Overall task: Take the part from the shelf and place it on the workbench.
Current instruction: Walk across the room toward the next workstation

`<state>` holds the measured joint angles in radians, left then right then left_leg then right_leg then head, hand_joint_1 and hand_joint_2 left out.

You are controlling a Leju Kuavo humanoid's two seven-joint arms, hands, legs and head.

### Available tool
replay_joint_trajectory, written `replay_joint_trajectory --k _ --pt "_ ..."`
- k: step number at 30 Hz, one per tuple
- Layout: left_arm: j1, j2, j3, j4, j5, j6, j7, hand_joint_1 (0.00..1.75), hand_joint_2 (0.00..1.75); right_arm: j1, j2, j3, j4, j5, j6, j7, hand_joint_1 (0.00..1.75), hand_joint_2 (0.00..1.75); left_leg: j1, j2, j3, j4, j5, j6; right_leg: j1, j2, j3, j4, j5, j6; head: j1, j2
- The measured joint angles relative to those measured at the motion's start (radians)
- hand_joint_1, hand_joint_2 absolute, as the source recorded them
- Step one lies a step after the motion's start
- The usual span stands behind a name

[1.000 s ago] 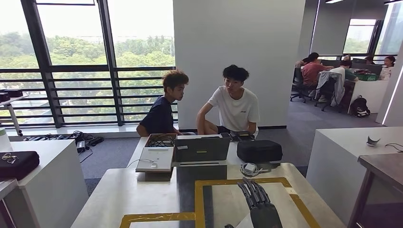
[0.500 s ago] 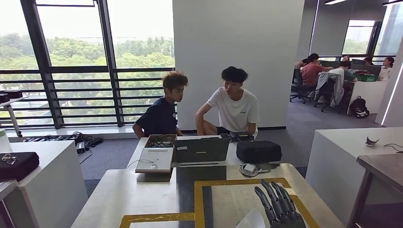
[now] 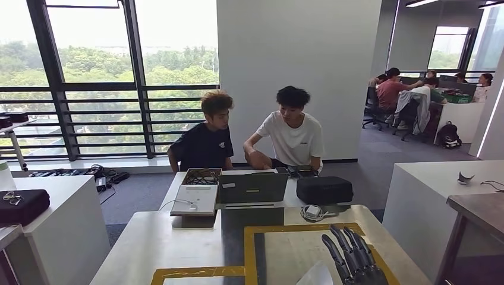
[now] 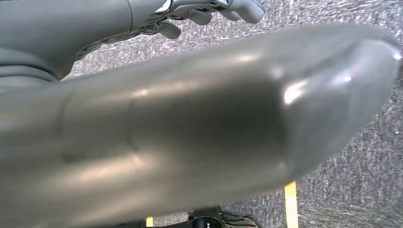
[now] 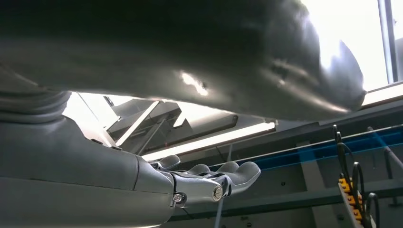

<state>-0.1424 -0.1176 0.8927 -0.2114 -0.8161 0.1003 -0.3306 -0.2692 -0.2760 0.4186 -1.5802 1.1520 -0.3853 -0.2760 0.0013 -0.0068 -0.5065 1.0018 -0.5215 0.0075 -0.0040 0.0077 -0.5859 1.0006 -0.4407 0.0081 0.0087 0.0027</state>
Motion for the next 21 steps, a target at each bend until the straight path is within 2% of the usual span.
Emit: replay_joint_trajectory --k 2,3,6,7,8,9,10,11,12,13,17,18,19,21 --pt "-0.001 -0.002 0.0 -0.001 0.001 0.0 -0.006 0.0 0.0 0.006 -0.007 -0.01 -0.011 -0.003 -0.002 -0.007 0.0 0.0 0.007 0.002 0.009 -0.014 0.01 0.007 0.001 -0.001 -0.005 0.014 -0.01 0.007 0.001 0.0" --pt "-0.001 -0.002 0.0 -0.001 0.002 -0.002 -0.009 0.0 0.0 0.009 -0.01 -0.015 -0.015 -0.005 -0.002 -0.01 0.0 0.0 0.011 0.004 0.014 -0.021 0.015 0.011 0.001 -0.001 -0.021 0.048 -0.029 0.012 0.002 0.0" --pt "0.001 -0.003 0.0 -0.001 0.004 -0.005 -0.017 0.0 0.0 0.018 -0.016 -0.02 -0.018 -0.009 -0.003 -0.019 0.0 0.0 0.015 0.008 0.017 -0.024 0.017 0.012 -0.008 -0.002 -0.125 0.248 -0.11 0.026 0.004 0.0" --pt "0.001 -0.003 0.0 -0.001 0.004 -0.005 -0.018 0.0 0.0 0.022 -0.017 -0.021 -0.018 -0.01 -0.003 -0.02 0.0 0.0 0.017 0.008 0.018 -0.023 0.016 0.011 -0.012 -0.003 -0.15 0.289 -0.114 0.03 0.004 0.0" --pt "0.001 -0.004 0.0 -0.001 0.004 -0.005 -0.018 0.0 0.0 0.024 -0.017 -0.021 -0.018 -0.01 -0.003 -0.021 0.0 0.0 0.019 0.008 0.019 -0.022 0.013 0.008 -0.016 -0.003 -0.156 0.289 -0.098 0.033 0.004 0.0" --pt "0.001 -0.005 0.0 -0.001 0.004 -0.006 -0.018 0.0 0.0 0.025 -0.018 -0.022 -0.018 -0.01 -0.003 -0.021 0.0 0.0 0.023 0.007 0.022 -0.019 0.009 0.003 -0.02 -0.004 -0.139 0.246 -0.064 0.037 0.004 0.0" --pt "0.001 -0.006 0.0 -0.001 0.004 -0.006 -0.019 0.0 0.0 0.026 -0.018 -0.023 -0.018 -0.011 -0.003 -0.021 0.0 0.0 0.026 0.006 0.024 -0.014 0.004 -0.003 -0.024 -0.005 -0.107 0.172 -0.022 0.041 0.004 0.0" --pt "0.001 -0.006 0.0 -0.002 0.004 -0.006 -0.02 0.0 0.0 0.025 -0.018 -0.023 -0.018 -0.011 -0.003 -0.021 0.0 0.0 0.028 0.004 0.021 -0.008 -0.003 -0.011 -0.025 -0.005 -0.074 0.102 0.004 0.044 0.005 0.0" --pt "0.001 -0.006 0.0 -0.002 0.004 -0.006 -0.02 0.0 0.0 0.026 -0.018 -0.024 -0.018 -0.011 -0.003 -0.021 0.0 0.0 0.027 0.003 0.018 -0.002 -0.01 -0.018 -0.026 -0.004 -0.051 0.051 0.019 0.041 0.005 0.0" --pt "0.001 -0.005 0.0 -0.002 0.004 -0.006 -0.02 0.0 0.0 0.027 -0.019 -0.024 -0.018 -0.012 -0.002 -0.021 0.0 0.0 0.026 0.002 0.014 0.002 -0.015 -0.025 -0.025 -0.003 -0.04 0.025 0.02 0.035 0.005 0.0" --pt "0.0 -0.005 -0.001 -0.002 0.003 -0.006 -0.022 0.0 0.0 0.029 -0.018 -0.028 -0.022 -0.003 -0.003 -0.016 0.0 0.0 0.027 0.002 0.013 0.01 -0.028 -0.048 -0.022 -0.001 -0.042 0.026 0.008 -0.003 0.0 0.0" --pt "-0.001 -0.005 -0.001 -0.002 0.001 -0.006 -0.022 0.0 0.0 0.029 -0.018 -0.029 -0.026 0.005 -0.003 -0.012 0.0 0.0 0.028 0.003 0.003 0.037 -0.046 -0.051 -0.023 -0.001 -0.041 0.025 0.008 -0.011 0.0 0.0" --pt "-0.001 -0.005 -0.001 -0.002 0.0 -0.006 -0.023 0.0 0.0 0.03 -0.018 -0.031 -0.03 0.015 -0.003 -0.007 0.0 0.0 0.029 0.003 -0.02 0.087 -0.074 -0.053 -0.022 -0.003 -0.039 0.024 0.007 -0.017 -0.002 0.0" --pt "0.0 -0.006 -0.001 -0.002 -0.002 -0.005 -0.024 0.0 0.0 0.036 -0.016 -0.035 -0.036 0.031 0.0 -0.002 0.0 0.0 0.026 0.004 -0.092 0.228 -0.137 -0.052 -0.017 -0.004 -0.039 0.024 0.005 -0.024 -0.004 0.0"
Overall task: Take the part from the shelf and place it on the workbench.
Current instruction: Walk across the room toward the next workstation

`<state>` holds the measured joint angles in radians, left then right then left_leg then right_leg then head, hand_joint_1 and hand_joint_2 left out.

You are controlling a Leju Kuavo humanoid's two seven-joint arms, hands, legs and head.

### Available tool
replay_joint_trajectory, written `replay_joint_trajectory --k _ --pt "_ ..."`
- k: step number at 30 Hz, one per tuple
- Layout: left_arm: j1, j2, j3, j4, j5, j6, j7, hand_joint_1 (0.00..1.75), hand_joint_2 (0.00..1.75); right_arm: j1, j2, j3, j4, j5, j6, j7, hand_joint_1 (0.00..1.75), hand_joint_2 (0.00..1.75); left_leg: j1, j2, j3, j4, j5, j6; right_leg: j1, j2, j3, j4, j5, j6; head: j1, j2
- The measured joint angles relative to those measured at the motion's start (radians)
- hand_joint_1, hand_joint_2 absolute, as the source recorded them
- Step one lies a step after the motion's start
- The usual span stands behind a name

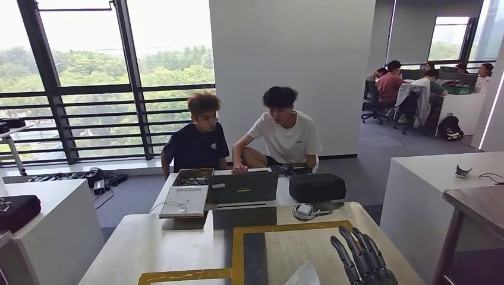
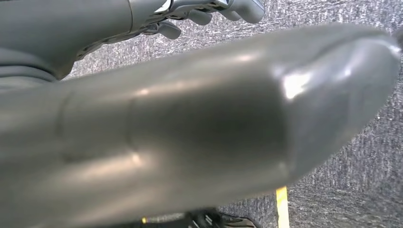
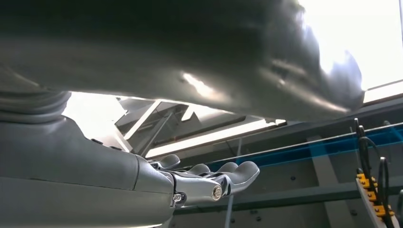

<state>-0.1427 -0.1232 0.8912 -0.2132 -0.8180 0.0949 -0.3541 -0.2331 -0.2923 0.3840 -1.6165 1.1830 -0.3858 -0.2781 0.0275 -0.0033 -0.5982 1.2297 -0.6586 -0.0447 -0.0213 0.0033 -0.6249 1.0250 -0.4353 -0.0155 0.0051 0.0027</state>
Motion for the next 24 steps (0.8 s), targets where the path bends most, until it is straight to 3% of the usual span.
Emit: replay_joint_trajectory --k 1,2,3,6,8,11,13,15,16,17,18,20,22,24 --pt "0.001 0.0 0.0 0.0 -0.001 0.0 0.001 0.0 0.0 0.004 0.001 -0.002 -0.002 0.005 0.002 0.0 0.0 0.0 -0.001 0.0 -0.031 0.054 -0.014 0.001 0.003 0.0 0.0 0.001 -0.001 -0.002 0.0 0.0" --pt "0.002 0.0 0.0 0.0 -0.003 0.0 0.002 0.0 0.0 0.008 0.002 -0.004 -0.004 0.01 0.004 0.0 0.0 0.0 -0.003 0.0 -0.047 0.074 -0.008 0.004 0.005 0.0 0.0 0.002 -0.001 -0.002 -0.001 0.0" --pt "0.002 0.0 0.0 0.0 -0.006 0.0 0.003 0.0 0.0 0.011 0.004 -0.006 -0.006 0.014 0.006 -0.001 0.0 0.0 -0.004 0.0 -0.043 0.051 0.02 0.008 0.007 0.001 0.001 0.003 -0.001 -0.003 -0.001 0.0" --pt "-0.001 0.001 -0.001 0.0 -0.012 0.0 0.008 0.0 0.0 0.013 0.008 -0.011 -0.014 0.022 0.008 -0.003 0.0 0.0 -0.01 0.0 0.032 -0.141 0.125 0.024 0.011 0.003 0.002 0.008 -0.002 0.002 -0.001 0.0" --pt "-0.002 0.001 -0.003 0.0 -0.016 0.0 0.014 0.0 0.0 0.018 0.009 -0.014 -0.02 0.027 0.008 -0.003 0.0 0.0 -0.016 0.0 0.05 -0.195 0.143 0.031 0.013 0.004 0.002 0.008 0.0 0.013 -0.001 0.0" --pt "-0.003 -0.001 -0.006 0.0 -0.02 0.001 0.023 0.0 0.0 0.024 0.009 -0.021 -0.029 0.032 0.008 -0.002 0.0 0.0 -0.016 -0.001 0.05 -0.202 0.158 0.048 0.011 0.004 0.0 0.006 0.003 0.032 0.0 0.0" --pt "-0.004 -0.002 -0.007 -0.001 -0.02 0.002 0.024 0.0 0.0 0.025 0.008 -0.029 -0.033 0.032 0.008 -0.001 0.0 0.0 -0.012 0.002 0.05 -0.21 0.17 0.061 0.009 0.003 -0.025 0.064 -0.041 0.042 0.002 0.0" --pt "-0.003 -0.002 -0.007 -0.001 -0.021 0.003 0.024 0.0 0.0 0.028 0.007 -0.035 -0.035 0.032 0.009 -0.001 0.0 0.0 -0.013 0.004 0.041 -0.208 0.175 0.067 0.008 0.002 -0.078 0.195 -0.115 0.051 0.005 0.0" --pt "-0.003 -0.002 -0.007 -0.001 -0.021 0.003 0.024 0.0 0.0 0.031 0.006 -0.037 -0.035 0.031 0.01 0.0 0.0 0.0 -0.014 0.005 0.036 -0.206 0.177 0.067 0.007 0.002 -0.1 0.253 -0.139 0.053 0.005 0.0" --pt "-0.003 -0.002 -0.007 0.0 -0.021 0.003 0.024 0.0 0.0 0.035 0.006 -0.039 -0.035 0.031 0.01 0.0 0.0 0.0 -0.014 0.006 0.033 -0.203 0.177 0.068 0.007 0.002 -0.108 0.281 -0.146 0.054 0.005 0.0" --pt "-0.003 -0.002 -0.007 0.0 -0.021 0.003 0.024 0.0 0.0 0.037 0.005 -0.041 -0.037 0.03 0.01 0.0 0.0 0.0 -0.014 0.006 0.03 -0.201 0.178 0.068 0.007 0.001 -0.094 0.268 -0.134 0.053 0.005 0.0" --pt "-0.003 -0.002 -0.007 0.0 -0.021 0.003 0.024 0.0 0.0 0.039 0.004 -0.046 -0.041 0.029 0.01 0.0 0.0 0.0 -0.014 0.005 0.027 -0.196 0.179 0.066 0.008 0.001 -0.016 0.137 -0.081 0.046 0.006 0.0" --pt "-0.003 -0.003 -0.008 0.0 -0.021 0.003 0.024 0.0 0.0 0.04 0.003 -0.05 -0.047 0.029 0.01 0.0 0.0 0.0 -0.017 0.005 0.025 -0.194 0.18 0.058 0.014 0.001 0.047 0.021 -0.048 0.035 0.005 0.0" --pt "-0.004 -0.003 -0.008 0.0 -0.021 0.003 0.024 0.0 0.0 0.04 0.001 -0.054 -0.051 0.029 0.01 0.0 0.0 0.0 -0.018 0.004 0.023 -0.197 0.185 0.045 0.021 0.001 0.055 -0.002 -0.041 0.025 0.005 0.0"
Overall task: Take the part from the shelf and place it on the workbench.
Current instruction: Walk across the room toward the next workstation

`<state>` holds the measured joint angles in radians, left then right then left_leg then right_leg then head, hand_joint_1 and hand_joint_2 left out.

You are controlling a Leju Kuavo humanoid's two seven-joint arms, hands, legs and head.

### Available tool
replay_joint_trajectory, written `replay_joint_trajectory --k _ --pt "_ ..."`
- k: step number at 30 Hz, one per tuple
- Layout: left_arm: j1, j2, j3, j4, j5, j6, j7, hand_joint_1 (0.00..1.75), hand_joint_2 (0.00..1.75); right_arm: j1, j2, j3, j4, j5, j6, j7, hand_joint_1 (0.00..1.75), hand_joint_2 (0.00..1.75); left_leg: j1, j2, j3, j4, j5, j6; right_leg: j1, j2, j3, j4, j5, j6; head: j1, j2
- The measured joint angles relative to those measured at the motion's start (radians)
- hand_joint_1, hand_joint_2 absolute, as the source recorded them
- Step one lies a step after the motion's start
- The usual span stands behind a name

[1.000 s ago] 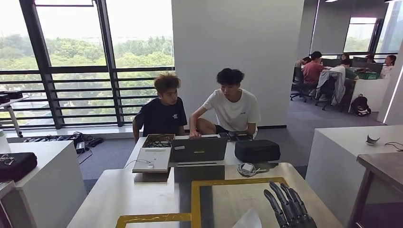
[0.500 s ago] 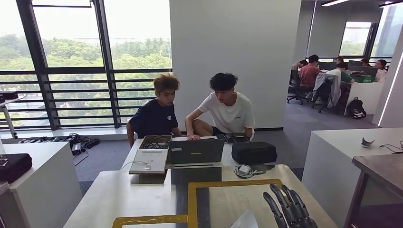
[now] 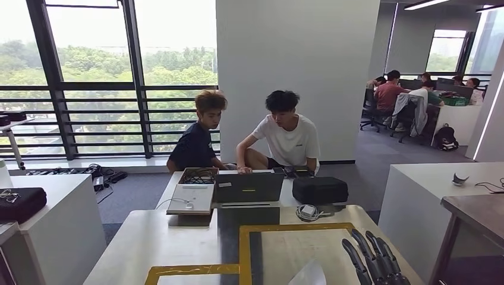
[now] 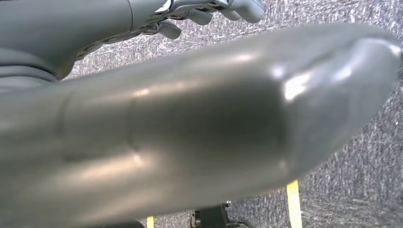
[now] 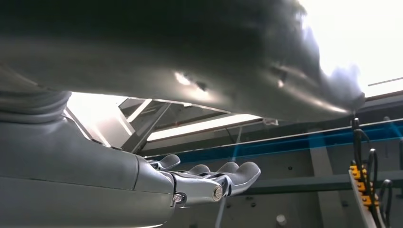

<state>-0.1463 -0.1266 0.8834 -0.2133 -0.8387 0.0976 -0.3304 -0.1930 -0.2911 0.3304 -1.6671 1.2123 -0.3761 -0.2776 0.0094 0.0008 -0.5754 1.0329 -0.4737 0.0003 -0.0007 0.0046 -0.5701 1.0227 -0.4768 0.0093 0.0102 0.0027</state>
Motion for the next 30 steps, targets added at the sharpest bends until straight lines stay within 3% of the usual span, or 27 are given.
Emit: replay_joint_trajectory --k 2,4,7,8,9,10,13,14,17,19,22,23,24,25,28,30 --pt "0.0 0.0 0.0 0.0 0.0 0.0 0.0 0.0 0.0 0.0 -0.001 -0.001 -0.005 0.0 0.0 0.0 0.0 0.0 0.0 0.0 -0.003 0.0 0.0 -0.012 -0.004 -0.001 -0.002 -0.008 0.01 -0.012 0.0 0.0" --pt "0.0 -0.001 -0.001 0.0 0.0 0.0 0.0 0.0 0.0 0.001 -0.002 -0.002 -0.01 0.0 -0.002 0.0 0.0 0.0 0.001 -0.001 -0.024 0.045 -0.037 -0.022 -0.01 -0.003 -0.004 -0.018 0.021 -0.025 -0.002 0.0" --pt "0.0 0.0 -0.002 0.0 -0.001 0.0 0.0 0.0 0.0 0.009 -0.002 -0.002 -0.014 0.002 -0.004 0.001 0.0 0.0 0.004 -0.001 -0.095 0.225 -0.138 -0.033 -0.012 -0.006 -0.017 -0.019 0.03 -0.031 -0.005 0.0" --pt "0.0 0.001 -0.003 0.0 -0.001 0.0 0.0 0.0 0.0 0.014 -0.002 -0.002 -0.015 0.002 -0.004 0.001 0.0 0.0 0.005 -0.001 -0.107 0.262 -0.15 -0.035 -0.012 -0.006 -0.022 -0.018 0.033 -0.03 -0.005 0.0" --pt "0.0 0.002 -0.004 0.0 -0.001 0.0 0.0 0.0 0.0 0.017 -0.002 -0.002 -0.016 0.003 -0.003 0.001 0.0 0.0 0.006 -0.001 -0.1 0.262 -0.143 -0.036 -0.013 -0.006 -0.027 -0.017 0.036 -0.028 -0.005 0.0" --pt "0.0 0.003 -0.006 0.0 -0.001 0.0 -0.001 0.0 0.0 0.02 -0.002 -0.003 -0.018 0.003 -0.003 0.002 0.0 0.0 0.007 -0.001 -0.073 0.222 -0.119 -0.037 -0.014 -0.006 -0.03 -0.015 0.039 -0.025 -0.005 0.0" --pt "-0.004 0.005 -0.008 -0.001 0.0 0.001 -0.003 0.0 0.0 0.021 -0.003 -0.008 -0.028 0.002 -0.001 0.002 0.0 0.0 0.009 -0.003 0.032 0.033 -0.054 -0.032 -0.014 -0.005 -0.04 -0.004 0.044 -0.01 -0.005 0.0" --pt "-0.005 0.005 -0.008 -0.001 0.0 0.001 -0.004 0.0 0.0 0.021 -0.004 -0.009 -0.031 0.001 0.0 0.001 0.0 0.0 0.008 -0.005 0.045 0.004 -0.049 -0.025 -0.013 -0.004 -0.043 -0.002 0.046 -0.004 -0.005 0.0" --pt "-0.005 0.006 -0.008 -0.001 0.002 0.0 -0.005 0.0 0.0 0.022 -0.009 -0.013 -0.037 -0.007 0.001 -0.004 0.0 0.0 0.004 -0.006 0.037 -0.001 -0.04 0.002 -0.015 -0.002 -0.047 -0.005 0.055 0.016 -0.003 0.0" --pt "-0.006 0.006 -0.008 -0.002 0.003 0.001 -0.006 0.0 0.0 0.021 -0.014 -0.019 -0.037 -0.012 0.001 -0.009 0.0 0.0 0.006 -0.004 0.03 -0.003 -0.028 0.017 -0.017 -0.002 -0.066 0.036 0.021 0.026 -0.002 0.0" --pt "-0.005 0.007 -0.008 -0.002 0.002 0.001 -0.007 0.0 0.0 0.017 -0.02 -0.023 -0.037 -0.022 0.002 -0.019 0.0 0.0 0.003 -0.002 0.012 -0.002 -0.013 0.028 -0.016 -0.002 -0.139 0.225 -0.09 0.032 0.001 0.0" --pt "-0.005 0.008 -0.008 -0.002 0.002 0.002 -0.007 0.0 0.0 0.016 -0.02 -0.023 -0.036 -0.023 0.002 -0.02 0.0 0.0 0.001 -0.002 0.006 -0.001 -0.009 0.029 -0.015 -0.002 -0.154 0.272 -0.108 0.031 0.001 0.0" --pt "-0.005 0.008 -0.008 -0.002 0.002 0.002 -0.006 0.0 0.0 0.016 -0.021 -0.023 -0.036 -0.024 0.002 -0.021 0.0 0.0 -0.002 -0.002 0.001 0.0 -0.006 0.03 -0.014 -0.002 -0.151 0.283 -0.108 0.028 0.001 0.0" --pt "-0.005 0.008 -0.008 -0.002 0.001 0.003 -0.006 0.0 0.0 0.014 -0.021 -0.024 -0.036 -0.025 0.002 -0.02 0.0 0.0 -0.004 -0.002 -0.002 0.001 -0.003 0.03 -0.012 -0.003 -0.126 0.25 -0.09 0.022 0.001 0.0" --pt "-0.005 0.007 -0.011 -0.002 -0.006 0.006 -0.005 0.0 0.0 0.004 -0.02 -0.023 -0.036 -0.016 0.005 -0.014 0.0 0.0 -0.01 -0.004 -0.007 0.001 0.005 0.025 0.0 -0.004 -0.003 0.045 -0.022 -0.004 0.0 0.0" --pt "-0.006 0.007 -0.014 -0.002 -0.013 0.006 -0.005 0.0 0.0 -0.001 -0.018 -0.023 -0.037 -0.005 0.009 -0.006 0.0 0.0 -0.011 -0.003 -0.01 0.0 0.012 0.015 0.008 -0.007 0.019 -0.006 -0.012 -0.013 0.0 0.0"
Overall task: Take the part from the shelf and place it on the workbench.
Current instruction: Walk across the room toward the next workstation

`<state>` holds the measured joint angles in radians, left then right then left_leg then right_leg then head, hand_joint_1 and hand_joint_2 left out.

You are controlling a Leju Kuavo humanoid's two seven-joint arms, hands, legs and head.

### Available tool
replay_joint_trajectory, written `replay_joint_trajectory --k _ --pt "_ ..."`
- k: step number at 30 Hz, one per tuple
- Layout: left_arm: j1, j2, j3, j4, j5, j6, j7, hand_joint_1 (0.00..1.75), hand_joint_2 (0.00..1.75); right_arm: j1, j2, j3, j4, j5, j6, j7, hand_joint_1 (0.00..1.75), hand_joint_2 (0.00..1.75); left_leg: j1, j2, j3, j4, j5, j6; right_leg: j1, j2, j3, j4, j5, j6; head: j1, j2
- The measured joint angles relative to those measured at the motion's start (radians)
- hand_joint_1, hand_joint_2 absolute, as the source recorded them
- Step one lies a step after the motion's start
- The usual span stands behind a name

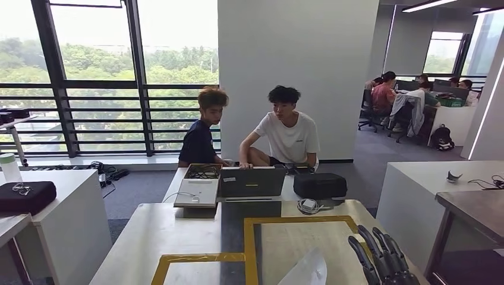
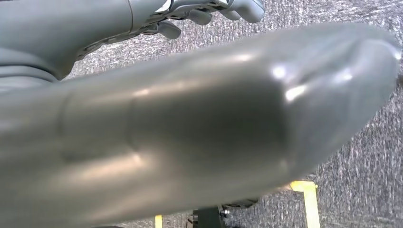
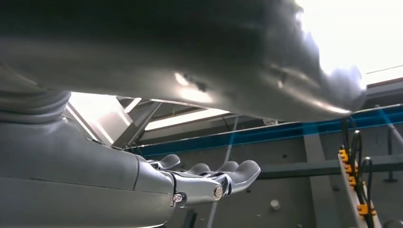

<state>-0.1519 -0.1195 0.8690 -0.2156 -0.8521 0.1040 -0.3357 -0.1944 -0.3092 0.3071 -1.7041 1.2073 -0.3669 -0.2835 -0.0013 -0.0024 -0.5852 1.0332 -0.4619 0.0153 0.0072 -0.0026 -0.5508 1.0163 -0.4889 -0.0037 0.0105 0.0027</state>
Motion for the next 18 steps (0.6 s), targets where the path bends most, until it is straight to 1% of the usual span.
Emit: replay_joint_trajectory --k 1,2,3,4,5,7,8,9,10,11,12,13,14,15,17,18 --pt "0.0 0.0 -0.002 0.0 -0.003 0.0 0.0 0.0 0.0 0.001 0.0 0.0 0.0 0.004 0.001 0.003 0.0 0.0 0.0 0.0 -0.001 -0.002 0.004 -0.006 0.002 -0.001 -0.002 -0.002 0.007 -0.003 0.0 0.0" --pt "0.0 0.001 -0.003 -0.001 -0.006 0.0 0.0 0.0 0.0 0.002 0.0 0.0 -0.001 0.007 0.002 0.006 0.0 0.0 0.001 0.001 -0.003 -0.003 0.006 -0.012 -0.001 -0.001 -0.003 -0.007 0.013 -0.007 0.0 0.0" --pt "0.0 0.002 -0.004 -0.001 -0.007 0.0 0.001 0.0 0.0 0.003 0.0 0.0 -0.001 0.007 0.001 0.007 0.0 0.0 0.001 0.0 -0.007 0.003 0.0 -0.018 -0.004 -0.003 -0.005 -0.014 0.021 -0.012 0.0 0.0" --pt "0.0 0.002 -0.005 -0.001 -0.007 0.0 0.001 0.0 0.0 0.003 0.0 0.0 -0.001 0.007 0.0 0.007 0.0 0.0 0.001 0.0 -0.016 0.023 -0.019 -0.023 -0.008 -0.004 -0.007 -0.021 0.029 -0.017 0.0 0.0" --pt "-0.001 0.003 -0.006 -0.001 -0.008 0.001 0.002 0.0 0.0 0.003 0.001 0.0 -0.001 0.005 -0.002 0.006 0.0 0.0 0.002 -0.001 -0.033 0.063 -0.05 -0.028 -0.012 -0.006 -0.012 -0.025 0.037 -0.021 -0.001 0.0" --pt "-0.001 0.004 -0.007 -0.001 -0.008 0.001 0.003 0.0 0.0 0.002 0.001 0.0 -0.001 0.003 -0.003 0.003 0.0 0.0 0.005 -0.001 -0.08 0.188 -0.126 -0.038 -0.012 -0.007 -0.028 -0.024 0.048 -0.024 -0.003 0.0" --pt "-0.001 0.005 -0.008 -0.001 -0.008 0.001 0.003 0.0 0.0 0.002 0.001 0.0 0.0 0.002 -0.003 0.001 0.0 0.0 0.007 -0.001 -0.096 0.239 -0.15 -0.041 -0.013 -0.007 -0.038 -0.021 0.053 -0.023 -0.004 0.0" --pt "-0.001 0.005 -0.008 -0.001 -0.008 0.002 0.003 0.0 0.0 0.002 0.001 0.0 0.0 0.002 -0.003 -0.001 0.0 0.0 0.009 -0.001 -0.097 0.26 -0.157 -0.044 -0.013 -0.007 -0.048 -0.018 0.057 -0.021 -0.004 0.0" --pt "-0.001 0.006 -0.008 -0.001 -0.008 0.002 0.003 0.0 0.0 0.002 0.001 0.0 0.0 0.002 -0.003 -0.002 0.0 0.0 0.01 0.0 -0.077 0.239 -0.144 -0.046 -0.015 -0.007 -0.057 -0.013 0.061 -0.018 -0.004 0.0" --pt "-0.001 0.006 -0.008 -0.002 -0.008 0.002 0.003 0.0 0.0 0.001 0.001 0.0 0.0 0.002 -0.003 -0.002 0.0 0.0 0.012 0.0 -0.038 0.183 -0.12 -0.048 -0.016 -0.007 -0.065 -0.008 0.065 -0.014 -0.004 0.0" --pt "-0.002 0.006 -0.008 -0.002 -0.009 0.002 0.003 0.0 0.0 0.0 0.001 0.0 0.0 0.002 -0.003 -0.003 0.0 0.0 0.013 0.0 0.004 0.112 -0.101 -0.048 -0.018 -0.008 -0.072 -0.002 0.068 -0.009 -0.004 0.0" --pt "-0.003 0.006 -0.009 -0.002 -0.009 0.002 0.003 0.0 0.0 -0.001 0.001 0.0 0.0 0.002 -0.003 -0.003 0.0 0.0 0.013 -0.001 0.037 0.052 -0.084 -0.046 -0.018 -0.008 -0.079 0.004 0.071 -0.005 -0.004 0.0" --pt "-0.004 0.006 -0.009 -0.002 -0.01 0.002 0.003 0.0 0.0 -0.003 0.002 0.0 0.0 0.003 -0.003 -0.003 0.0 0.0 0.012 -0.002 0.056 0.013 -0.075 -0.041 -0.017 -0.008 -0.083 0.008 0.074 0.001 -0.004 0.0" --pt "-0.005 0.006 -0.009 -0.002 -0.011 0.002 0.004 0.0 0.0 -0.005 0.002 0.0 0.0 0.005 -0.002 -0.002 0.0 0.0 0.01 -0.004 0.06 0.0 -0.073 -0.035 -0.016 -0.008 -0.085 0.009 0.079 0.008 -0.004 0.0" --pt "-0.006 0.006 -0.01 -0.002 -0.015 0.002 0.007 0.0 0.0 -0.007 0.004 0.0 0.0 0.012 -0.001 0.003 0.0 0.0 0.008 -0.004 0.053 0.001 -0.061 -0.018 -0.016 -0.007 -0.086 0.004 0.09 0.021 -0.003 0.0" --pt "-0.007 0.006 -0.01 -0.002 -0.016 0.002 0.008 0.0 0.0 -0.008 0.004 0.0 0.0 0.015 0.0 0.006 0.0 0.0 0.008 -0.003 0.05 0.0 -0.053 -0.01 -0.018 -0.006 -0.089 0.008 0.086 0.027 -0.003 0.0"
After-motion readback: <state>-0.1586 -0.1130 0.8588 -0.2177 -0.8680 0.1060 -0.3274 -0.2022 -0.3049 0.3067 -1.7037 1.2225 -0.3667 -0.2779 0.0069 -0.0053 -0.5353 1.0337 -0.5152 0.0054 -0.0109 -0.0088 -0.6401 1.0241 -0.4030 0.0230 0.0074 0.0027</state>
